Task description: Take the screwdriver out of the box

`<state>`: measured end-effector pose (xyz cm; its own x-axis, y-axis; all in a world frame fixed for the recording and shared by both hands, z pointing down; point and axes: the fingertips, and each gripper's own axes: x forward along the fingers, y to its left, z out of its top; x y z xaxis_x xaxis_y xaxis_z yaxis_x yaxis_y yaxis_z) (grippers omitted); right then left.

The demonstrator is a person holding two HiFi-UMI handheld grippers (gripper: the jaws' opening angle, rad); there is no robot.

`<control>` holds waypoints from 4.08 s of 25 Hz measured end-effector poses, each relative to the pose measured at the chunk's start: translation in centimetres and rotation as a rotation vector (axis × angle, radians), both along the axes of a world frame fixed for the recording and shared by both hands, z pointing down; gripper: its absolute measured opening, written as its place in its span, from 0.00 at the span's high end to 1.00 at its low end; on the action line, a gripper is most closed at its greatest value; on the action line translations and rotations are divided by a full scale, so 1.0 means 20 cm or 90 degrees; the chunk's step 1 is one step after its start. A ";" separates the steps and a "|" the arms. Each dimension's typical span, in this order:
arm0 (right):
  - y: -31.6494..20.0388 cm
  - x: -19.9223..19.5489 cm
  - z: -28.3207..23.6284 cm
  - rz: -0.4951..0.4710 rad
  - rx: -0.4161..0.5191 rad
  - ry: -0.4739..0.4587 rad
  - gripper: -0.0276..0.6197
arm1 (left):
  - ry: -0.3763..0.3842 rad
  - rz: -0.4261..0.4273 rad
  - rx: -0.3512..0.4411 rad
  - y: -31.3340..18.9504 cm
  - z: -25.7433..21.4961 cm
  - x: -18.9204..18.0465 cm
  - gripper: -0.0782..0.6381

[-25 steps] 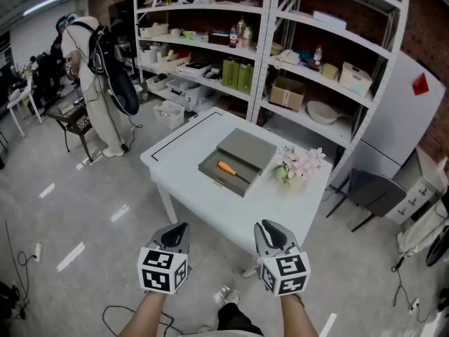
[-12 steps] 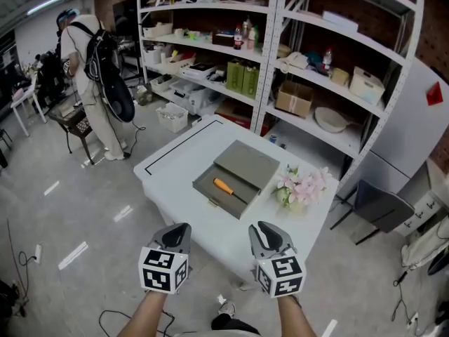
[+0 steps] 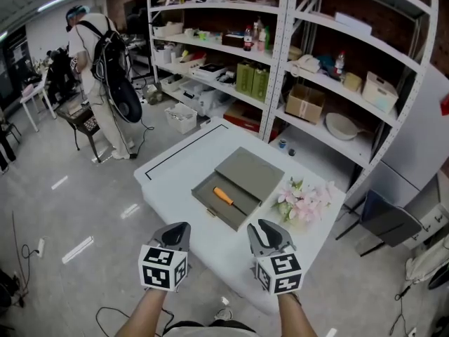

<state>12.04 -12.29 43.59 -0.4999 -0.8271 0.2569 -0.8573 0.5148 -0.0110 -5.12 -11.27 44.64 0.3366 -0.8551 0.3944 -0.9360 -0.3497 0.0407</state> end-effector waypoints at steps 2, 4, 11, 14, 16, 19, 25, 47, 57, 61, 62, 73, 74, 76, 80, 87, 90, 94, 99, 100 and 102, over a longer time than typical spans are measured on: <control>-0.03 0.01 0.00 -0.007 -0.001 -0.002 0.79 | -0.005 -0.004 -0.004 -0.02 0.00 0.01 0.88; -0.05 0.01 0.00 -0.014 -0.002 0.000 0.78 | -0.008 -0.007 -0.006 -0.04 0.01 0.02 0.88; -0.15 -0.01 0.04 -0.040 -0.017 0.007 0.76 | -0.012 -0.016 -0.007 -0.13 0.01 0.02 0.88; -0.21 -0.05 0.06 -0.056 -0.028 0.014 0.75 | -0.014 -0.017 -0.010 -0.17 0.03 0.01 0.88; -0.25 -0.08 0.09 -0.067 -0.035 0.023 0.75 | -0.011 -0.018 -0.011 -0.21 0.05 0.00 0.88; -0.32 -0.13 0.13 -0.075 -0.047 0.036 0.74 | -0.007 -0.012 -0.017 -0.29 0.08 -0.03 0.88; -0.47 -0.23 0.22 -0.078 -0.079 0.073 0.73 | 0.003 0.016 -0.032 -0.49 0.14 -0.07 0.88; -0.89 -0.53 0.74 -0.168 -0.295 0.259 0.69 | 0.014 0.169 -0.107 -1.12 0.41 -0.16 0.88; -0.94 -0.56 0.92 -0.164 -0.359 0.313 0.68 | 0.026 0.203 -0.124 -1.23 0.49 -0.22 0.88; -0.95 -0.56 0.95 -0.155 -0.379 0.321 0.68 | 0.027 0.211 -0.125 -1.27 0.50 -0.25 0.88; -0.96 -0.56 0.96 -0.153 -0.381 0.322 0.68 | 0.028 0.213 -0.124 -1.28 0.50 -0.25 0.88; -0.96 -0.57 0.99 -0.158 -0.413 0.285 0.69 | 0.042 0.233 -0.125 -1.35 0.50 -0.27 0.88; -0.96 -0.57 0.99 -0.158 -0.412 0.284 0.69 | 0.042 0.234 -0.125 -1.35 0.50 -0.27 0.88; -0.96 -0.57 0.98 -0.156 -0.412 0.283 0.70 | 0.041 0.238 -0.126 -1.36 0.50 -0.26 0.88; -0.97 -0.56 0.98 -0.143 -0.413 0.284 0.75 | 0.041 0.248 -0.127 -1.37 0.51 -0.22 0.88; -0.97 -0.57 0.99 -0.151 -0.400 0.298 0.77 | 0.034 0.257 -0.126 -1.35 0.51 -0.18 0.88; -0.97 -0.56 0.98 -0.139 -0.386 0.297 0.77 | 0.030 0.253 -0.123 -1.33 0.50 -0.18 0.88; -0.97 -0.55 0.94 -0.119 -0.361 0.274 0.77 | 0.024 0.251 -0.116 -1.30 0.47 -0.16 0.88; -0.98 -0.53 0.80 -0.096 -0.317 0.218 0.77 | 0.018 0.247 -0.110 -1.26 0.44 -0.13 0.88; -0.99 -0.53 0.78 -0.091 -0.305 0.208 0.77 | 0.016 0.247 -0.108 -1.25 0.43 -0.12 0.88; -0.99 -0.51 0.72 -0.079 -0.284 0.188 0.77 | 0.014 0.247 -0.103 -1.22 0.42 -0.10 0.88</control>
<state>1.78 -32.04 58.07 -0.4406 -0.5449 0.7134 -0.7900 0.6128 -0.0199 -7.09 -35.73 52.99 0.6315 -0.5909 0.5021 -0.7344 -0.6636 0.1426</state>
